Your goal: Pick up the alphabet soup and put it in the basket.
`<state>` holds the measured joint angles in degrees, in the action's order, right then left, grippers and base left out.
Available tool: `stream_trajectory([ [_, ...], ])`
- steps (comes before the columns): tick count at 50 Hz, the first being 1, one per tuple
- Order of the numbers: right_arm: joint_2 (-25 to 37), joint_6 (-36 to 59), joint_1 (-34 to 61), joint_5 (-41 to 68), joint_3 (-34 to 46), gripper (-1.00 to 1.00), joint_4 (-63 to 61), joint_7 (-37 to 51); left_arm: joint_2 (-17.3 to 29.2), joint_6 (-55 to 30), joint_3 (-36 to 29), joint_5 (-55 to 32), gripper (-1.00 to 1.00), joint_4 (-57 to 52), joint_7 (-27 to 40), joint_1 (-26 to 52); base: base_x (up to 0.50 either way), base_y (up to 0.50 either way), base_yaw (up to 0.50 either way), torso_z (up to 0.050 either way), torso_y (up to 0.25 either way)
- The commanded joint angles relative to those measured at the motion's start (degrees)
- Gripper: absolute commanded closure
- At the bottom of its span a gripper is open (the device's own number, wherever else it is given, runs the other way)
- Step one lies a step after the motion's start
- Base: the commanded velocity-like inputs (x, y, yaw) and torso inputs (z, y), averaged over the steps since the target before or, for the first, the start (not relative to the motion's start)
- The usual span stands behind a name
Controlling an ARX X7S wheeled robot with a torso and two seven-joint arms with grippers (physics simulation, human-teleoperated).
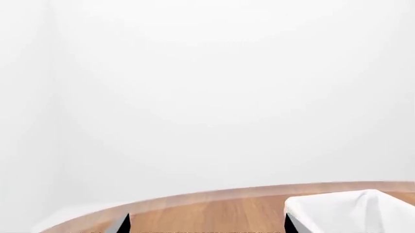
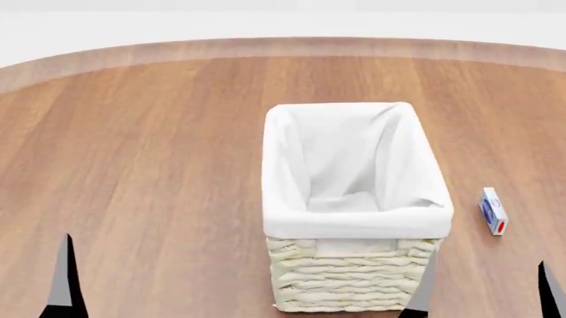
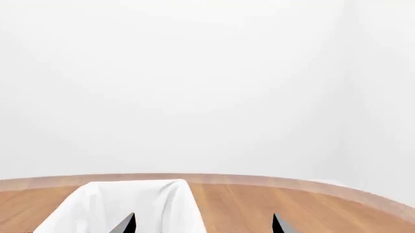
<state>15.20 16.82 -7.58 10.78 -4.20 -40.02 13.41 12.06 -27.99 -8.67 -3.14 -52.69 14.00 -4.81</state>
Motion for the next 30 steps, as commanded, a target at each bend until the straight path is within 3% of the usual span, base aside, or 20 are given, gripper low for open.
stream_trajectory([
  [1, 0.9, -2.0, -3.7, 1.2, -5.0, -1.00, 1.1, 0.9, 0.5, 0.6, -0.3, -0.6, -1.00, 1.1, 0.6, 0.0, 0.00, 0.00, 0.00, 0.000, 0.000],
  [15, 0.2, -5.0, -8.4, 2.4, -8.1, -1.00, 3.1, 1.4, 0.8, 0.1, -0.4, -1.2, -1.00, 1.0, 1.3, 0.0, 0.00, 0.00, 0.00, 0.000, 0.000],
  [20, -1.0, -12.8, -15.4, 1.8, -9.1, -1.00, 6.4, -0.5, 0.9, -0.3, -0.1, -1.8, -1.00, 0.7, 1.5, 0.2, 0.00, 0.00, 0.00, 0.000, 0.000],
  [21, -6.3, -21.4, -21.8, -2.8, -7.9, -1.00, 15.0, -2.2, 0.9, -0.3, -0.9, -1.1, -1.00, 1.6, 1.7, 0.6, 0.00, 0.00, 0.00, 0.000, 0.000],
  [22, -6.4, -30.0, -21.8, -2.9, -7.8, -1.00, 23.1, -2.2, 0.9, -0.5, -0.9, -1.2, -1.00, 1.4, 1.7, 0.7, 0.00, 0.00, 0.00, 0.000, 0.000],
  [23, -6.4, -36.5, -21.8, -2.7, -7.8, -1.00, 23.2, -2.3, 1.0, -0.7, -0.9, -1.3, -1.00, 1.1, 1.7, 0.7, 0.00, 0.00, 0.00, 0.000, 0.000],
  [30, -6.3, -36.5, -21.6, -2.9, -7.3, -1.00, 23.5, -1.9, 1.2, -0.4, -1.3, -1.2, -1.00, 1.4, 2.0, 0.7, 0.00, 0.00, 0.00, 0.000, 0.000],
])
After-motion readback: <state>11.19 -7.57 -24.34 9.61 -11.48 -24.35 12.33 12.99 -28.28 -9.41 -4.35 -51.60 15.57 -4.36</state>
